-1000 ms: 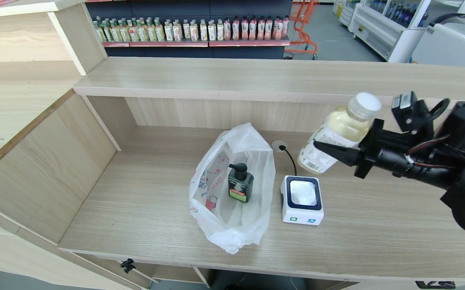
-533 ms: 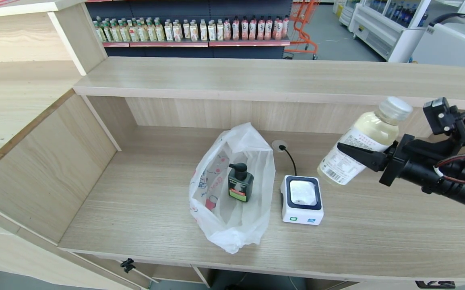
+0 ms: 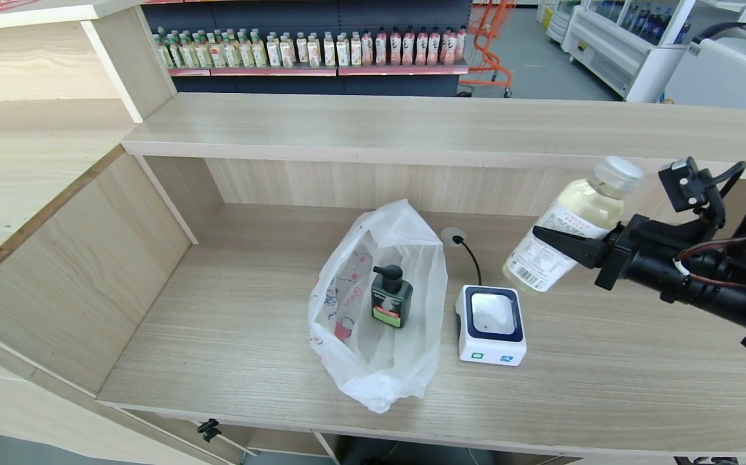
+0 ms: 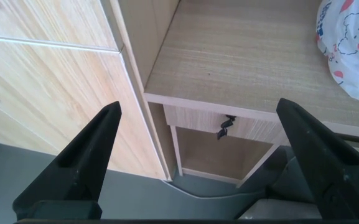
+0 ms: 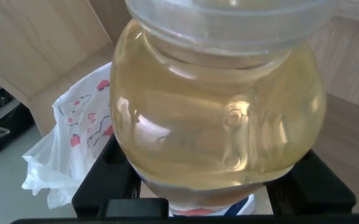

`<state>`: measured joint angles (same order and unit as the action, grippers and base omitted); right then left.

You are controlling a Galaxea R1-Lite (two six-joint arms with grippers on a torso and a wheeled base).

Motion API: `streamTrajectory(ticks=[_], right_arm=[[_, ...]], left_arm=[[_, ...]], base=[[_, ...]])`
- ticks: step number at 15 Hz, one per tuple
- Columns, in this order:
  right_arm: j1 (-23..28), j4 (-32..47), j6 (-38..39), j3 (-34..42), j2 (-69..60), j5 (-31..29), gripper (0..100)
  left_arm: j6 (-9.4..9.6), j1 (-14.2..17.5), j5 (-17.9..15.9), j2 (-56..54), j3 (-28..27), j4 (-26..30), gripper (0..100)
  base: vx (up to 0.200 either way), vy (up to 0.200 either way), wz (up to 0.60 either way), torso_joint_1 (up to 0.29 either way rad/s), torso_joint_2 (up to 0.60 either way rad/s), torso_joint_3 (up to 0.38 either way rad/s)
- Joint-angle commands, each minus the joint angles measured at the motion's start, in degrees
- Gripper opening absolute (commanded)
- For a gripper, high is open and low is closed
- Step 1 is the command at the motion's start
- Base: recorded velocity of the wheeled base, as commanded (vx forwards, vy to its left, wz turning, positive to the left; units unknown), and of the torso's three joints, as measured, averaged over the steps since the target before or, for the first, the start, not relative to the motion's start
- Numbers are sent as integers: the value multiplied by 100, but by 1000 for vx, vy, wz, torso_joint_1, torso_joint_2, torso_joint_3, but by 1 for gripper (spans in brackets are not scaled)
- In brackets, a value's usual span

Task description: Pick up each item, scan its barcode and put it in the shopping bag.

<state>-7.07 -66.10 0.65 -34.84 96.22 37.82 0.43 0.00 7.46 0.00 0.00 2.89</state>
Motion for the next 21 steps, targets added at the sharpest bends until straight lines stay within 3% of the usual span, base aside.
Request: streamTrajectory(ticks=[1, 3, 7, 17, 21], right_arm=[[-84, 0, 6, -366, 459, -2, 0], [-312, 27, 76, -814, 907, -319, 0], [-840, 413, 515, -1394, 1189, -749, 0], [-963, 405, 480, -1543, 1716, -1083, 0], [-998, 264, 58, -1763, 2155, -1101, 0]], left_arm=[[1, -9, 1, 0, 0, 1, 100], [-8, -9, 1, 0, 0, 1, 100], [-34, -9, 1, 0, 0, 1, 100], [-16, -9, 1, 0, 0, 1, 100], [-16, -9, 1, 0, 0, 1, 100]], base=[[0, 0, 0, 0, 0, 0], [0, 0, 0, 0, 0, 0], [0, 200, 0, 1, 1, 5], [0, 20, 0, 1, 0, 0], [0, 0, 0, 0, 0, 0]])
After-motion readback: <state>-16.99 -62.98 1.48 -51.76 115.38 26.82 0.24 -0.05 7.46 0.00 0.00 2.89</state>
